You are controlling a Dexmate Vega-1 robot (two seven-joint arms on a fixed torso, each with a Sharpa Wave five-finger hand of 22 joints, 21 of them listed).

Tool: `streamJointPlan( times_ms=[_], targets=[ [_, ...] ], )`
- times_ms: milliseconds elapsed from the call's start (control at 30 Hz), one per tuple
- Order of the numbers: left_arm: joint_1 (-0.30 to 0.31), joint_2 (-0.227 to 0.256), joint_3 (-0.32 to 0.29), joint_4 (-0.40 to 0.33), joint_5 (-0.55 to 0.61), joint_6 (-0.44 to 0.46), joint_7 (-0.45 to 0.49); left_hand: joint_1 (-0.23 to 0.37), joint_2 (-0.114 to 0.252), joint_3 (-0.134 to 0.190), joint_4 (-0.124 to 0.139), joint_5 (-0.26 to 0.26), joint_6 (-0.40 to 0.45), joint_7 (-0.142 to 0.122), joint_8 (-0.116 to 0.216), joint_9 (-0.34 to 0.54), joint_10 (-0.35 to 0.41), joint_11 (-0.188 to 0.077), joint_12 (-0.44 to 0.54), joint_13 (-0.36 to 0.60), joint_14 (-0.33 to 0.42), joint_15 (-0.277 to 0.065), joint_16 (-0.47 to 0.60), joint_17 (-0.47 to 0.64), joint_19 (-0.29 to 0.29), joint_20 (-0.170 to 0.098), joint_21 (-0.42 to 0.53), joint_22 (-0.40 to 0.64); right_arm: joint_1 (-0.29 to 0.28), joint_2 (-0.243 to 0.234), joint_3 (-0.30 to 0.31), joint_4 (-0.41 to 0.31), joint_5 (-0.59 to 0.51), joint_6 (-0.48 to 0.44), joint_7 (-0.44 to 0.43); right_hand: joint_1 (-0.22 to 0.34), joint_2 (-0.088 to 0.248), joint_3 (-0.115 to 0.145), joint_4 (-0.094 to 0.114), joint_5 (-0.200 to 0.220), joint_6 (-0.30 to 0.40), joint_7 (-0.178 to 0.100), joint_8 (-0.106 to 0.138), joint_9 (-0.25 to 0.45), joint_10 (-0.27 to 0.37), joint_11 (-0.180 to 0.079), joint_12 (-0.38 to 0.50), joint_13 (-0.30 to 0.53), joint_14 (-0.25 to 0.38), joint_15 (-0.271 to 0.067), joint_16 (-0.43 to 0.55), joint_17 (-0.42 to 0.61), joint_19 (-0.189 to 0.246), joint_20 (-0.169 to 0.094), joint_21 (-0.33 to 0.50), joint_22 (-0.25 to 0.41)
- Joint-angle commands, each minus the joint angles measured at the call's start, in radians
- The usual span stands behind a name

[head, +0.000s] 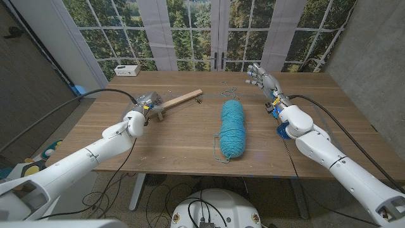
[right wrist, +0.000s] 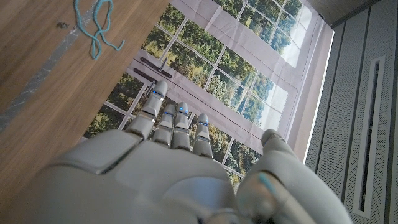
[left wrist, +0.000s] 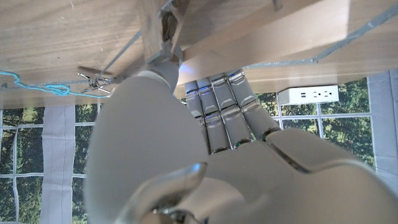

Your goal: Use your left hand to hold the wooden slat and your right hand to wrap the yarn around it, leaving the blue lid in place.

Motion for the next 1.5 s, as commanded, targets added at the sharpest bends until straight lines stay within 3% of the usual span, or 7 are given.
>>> streamJointPlan(
  times_ms=[33,267,467,733,1167,1500],
  targets=[
    [0.029,0.048,-0.055,-0.035,0.024,-0.061,0.049,0.093,0.099,-0.002,0.007,0.008,0.116,-0.047,0.065,0.041,0.071,-0.073,0.000,0.010,0.194,-0.234,0.007,0.131,-0.007,-0.043,0.005,-0.002,-0.063,-0.020,0.010,-0.103,-0.081,-0.053,-0.110,0.017,-0.001,0.004,-0.010,0.005,0.007,-0.001,0.000,0.001,0.009,-0.003,-0.001,0.004,0.009,-0.001,-0.002,0.000,0.012,-0.004,-0.003,0.004],
    [0.039,0.084,-0.096,-0.026,-0.009,-0.157,0.036,0.084,0.089,-0.012,0.013,0.016,0.124,-0.064,0.063,0.037,0.070,-0.085,-0.004,0.022,0.187,-0.233,0.001,0.144,-0.019,-0.055,0.010,-0.012,-0.112,-0.031,0.013,-0.212,-0.187,-0.167,-0.240,0.045,-0.001,0.011,-0.031,0.004,0.013,-0.003,0.001,0.001,0.013,-0.009,-0.002,0.004,0.023,0.000,0.001,-0.002,0.025,-0.001,-0.005,0.004],
    [0.038,0.093,-0.119,0.006,-0.032,-0.238,0.031,0.076,0.084,-0.018,0.018,0.024,0.135,-0.076,0.063,0.034,0.074,-0.101,-0.006,0.030,0.187,-0.234,-0.004,0.152,-0.027,-0.061,0.013,-0.021,-0.141,-0.044,0.004,-0.297,-0.264,-0.269,-0.305,0.065,-0.005,0.014,-0.048,0.002,0.016,-0.003,0.001,0.001,0.014,-0.018,-0.004,0.004,0.027,0.000,0.001,-0.003,0.033,0.001,-0.008,0.005],
    [0.025,0.099,-0.133,0.056,-0.051,-0.349,0.012,0.071,0.078,-0.022,0.021,0.029,0.136,-0.080,0.059,0.032,0.075,-0.101,-0.009,0.034,0.186,-0.235,-0.010,0.155,-0.032,-0.065,0.013,-0.027,-0.174,-0.053,-0.016,-0.397,-0.356,-0.413,-0.371,0.089,-0.005,0.020,-0.066,-0.002,0.008,-0.010,-0.003,0.001,0.006,-0.027,-0.009,0.004,0.024,0.000,-0.002,-0.003,0.032,0.005,-0.015,0.005],
    [0.003,0.091,-0.158,0.156,-0.086,-0.511,0.004,0.070,0.075,-0.024,0.021,0.039,0.137,-0.082,0.056,0.031,0.078,-0.101,-0.012,0.042,0.190,-0.235,-0.017,0.161,-0.036,-0.066,0.016,-0.033,-0.193,-0.069,-0.088,-0.558,-0.506,-0.711,-0.415,0.129,-0.010,0.023,-0.101,-0.016,-0.025,-0.027,-0.016,0.002,-0.034,-0.052,-0.026,0.006,0.000,-0.003,-0.014,-0.002,0.018,0.022,-0.036,0.006],
    [0.003,0.102,-0.176,0.183,-0.097,-0.572,-0.008,0.070,0.075,-0.025,0.021,0.044,0.138,-0.079,0.056,0.034,0.080,-0.098,-0.015,0.047,0.194,-0.235,-0.022,0.165,-0.037,-0.065,0.019,-0.036,-0.175,-0.075,-0.159,-0.627,-0.589,-0.871,-0.406,0.140,-0.012,0.020,-0.113,-0.024,-0.057,-0.034,-0.024,0.003,-0.064,-0.063,-0.034,0.007,-0.010,-0.006,-0.016,-0.001,0.015,0.025,-0.046,0.007]
  ],
)
